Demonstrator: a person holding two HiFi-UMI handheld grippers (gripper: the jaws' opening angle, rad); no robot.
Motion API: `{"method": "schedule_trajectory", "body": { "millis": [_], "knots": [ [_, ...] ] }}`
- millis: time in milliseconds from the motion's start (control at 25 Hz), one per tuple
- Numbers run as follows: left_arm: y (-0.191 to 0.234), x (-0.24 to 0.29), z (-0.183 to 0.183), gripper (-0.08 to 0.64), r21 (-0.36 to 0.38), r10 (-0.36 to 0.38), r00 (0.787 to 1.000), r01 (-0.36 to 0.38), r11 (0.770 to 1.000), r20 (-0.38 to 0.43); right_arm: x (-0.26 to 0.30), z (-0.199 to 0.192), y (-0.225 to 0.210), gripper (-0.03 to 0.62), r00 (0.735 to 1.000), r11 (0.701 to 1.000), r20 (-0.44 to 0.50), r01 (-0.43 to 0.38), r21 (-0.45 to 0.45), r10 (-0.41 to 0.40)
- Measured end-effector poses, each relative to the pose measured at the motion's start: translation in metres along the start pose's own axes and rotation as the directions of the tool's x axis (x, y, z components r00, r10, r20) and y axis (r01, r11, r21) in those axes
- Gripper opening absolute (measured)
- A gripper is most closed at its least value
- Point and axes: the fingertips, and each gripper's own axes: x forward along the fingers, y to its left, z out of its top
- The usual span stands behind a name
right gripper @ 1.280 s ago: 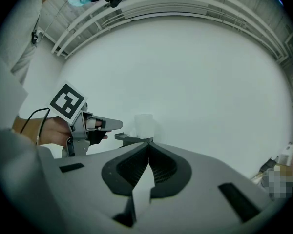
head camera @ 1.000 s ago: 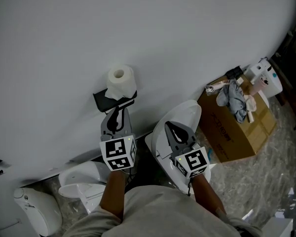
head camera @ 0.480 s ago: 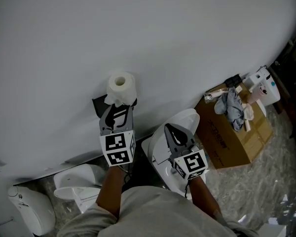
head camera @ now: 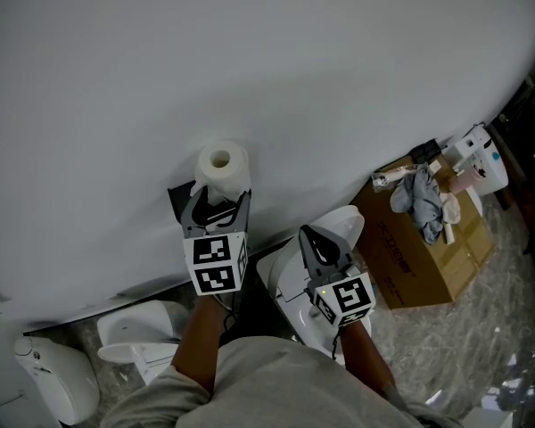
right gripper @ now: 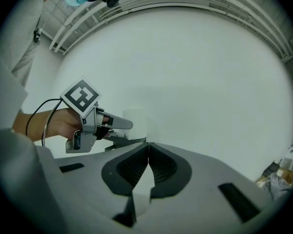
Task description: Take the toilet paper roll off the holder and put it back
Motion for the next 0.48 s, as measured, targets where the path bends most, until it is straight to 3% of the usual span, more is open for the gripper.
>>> {"method": "schedule_trajectory", "body": {
  "millis": [480],
  "knots": [
    [0.011, 0.025, 0.006, 0.359, 0.027, -0.002, 0.997, 0.004, 1.0, -0.079, 0.022, -0.005, -0.01, 0.005, 1.0, 0.999, 0.002, 0.016, 0.037, -0.016]
  ]
}}
